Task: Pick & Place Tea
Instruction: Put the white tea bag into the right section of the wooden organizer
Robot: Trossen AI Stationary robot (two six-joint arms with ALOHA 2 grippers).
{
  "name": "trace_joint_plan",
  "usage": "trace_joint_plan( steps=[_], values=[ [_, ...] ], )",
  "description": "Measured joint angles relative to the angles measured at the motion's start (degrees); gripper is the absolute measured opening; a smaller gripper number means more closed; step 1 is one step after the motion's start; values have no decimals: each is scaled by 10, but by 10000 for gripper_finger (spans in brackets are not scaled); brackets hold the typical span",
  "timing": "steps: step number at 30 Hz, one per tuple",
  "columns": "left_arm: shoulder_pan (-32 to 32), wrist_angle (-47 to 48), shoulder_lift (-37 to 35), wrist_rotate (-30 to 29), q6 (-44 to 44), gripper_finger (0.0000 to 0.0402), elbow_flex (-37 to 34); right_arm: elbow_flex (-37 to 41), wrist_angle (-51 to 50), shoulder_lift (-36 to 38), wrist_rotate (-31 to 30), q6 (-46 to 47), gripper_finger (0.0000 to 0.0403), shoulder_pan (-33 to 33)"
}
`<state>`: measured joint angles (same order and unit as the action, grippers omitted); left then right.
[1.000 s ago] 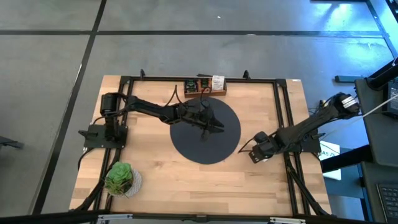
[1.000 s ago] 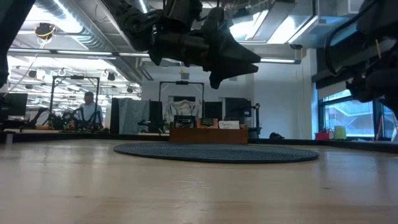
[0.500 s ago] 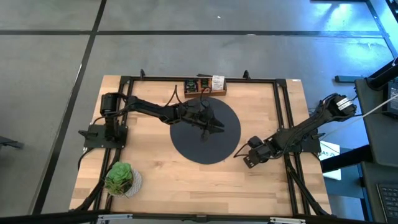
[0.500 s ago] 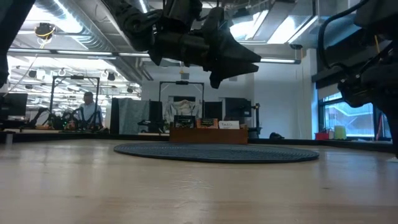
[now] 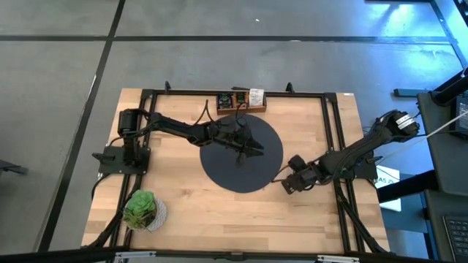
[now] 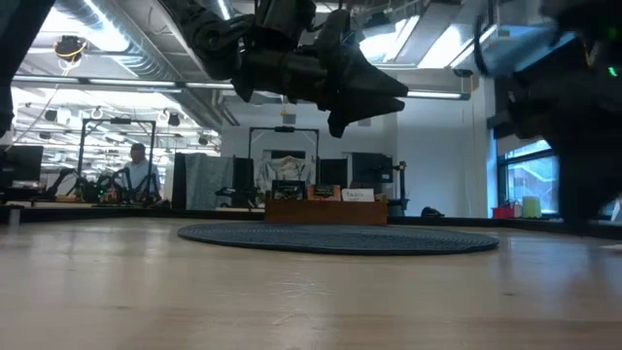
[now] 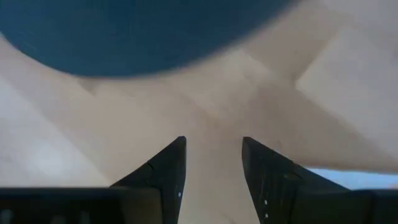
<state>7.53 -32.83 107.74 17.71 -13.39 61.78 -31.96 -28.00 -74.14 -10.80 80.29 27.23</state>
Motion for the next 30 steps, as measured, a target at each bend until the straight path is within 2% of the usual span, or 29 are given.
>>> trace_joint_plan(
  steps=[3, 7, 11, 18, 24, 30],
  values=[
    [0, -1, 0, 0, -3, 127, 0, -26, -68, 26, -12, -5, 157, 1],
    [0, 0, 0, 0, -3, 128, 0, -30, -180, 46, -8, 35, 157, 0],
    [0, 0, 0, 0, -4, 128, 0, -30, -237, 43, 24, 50, 157, 1],
    [0, 0, 0, 0, 7, 128, 0, -25, -220, 22, 36, 34, 157, 1],
    [0, 0, 0, -1, 10, 127, 0, 17, -150, -11, 87, 35, 157, 1],
    [0, 0, 0, -1, 7, 127, 0, 12, -87, -25, 73, 34, 157, 1]
  ],
)
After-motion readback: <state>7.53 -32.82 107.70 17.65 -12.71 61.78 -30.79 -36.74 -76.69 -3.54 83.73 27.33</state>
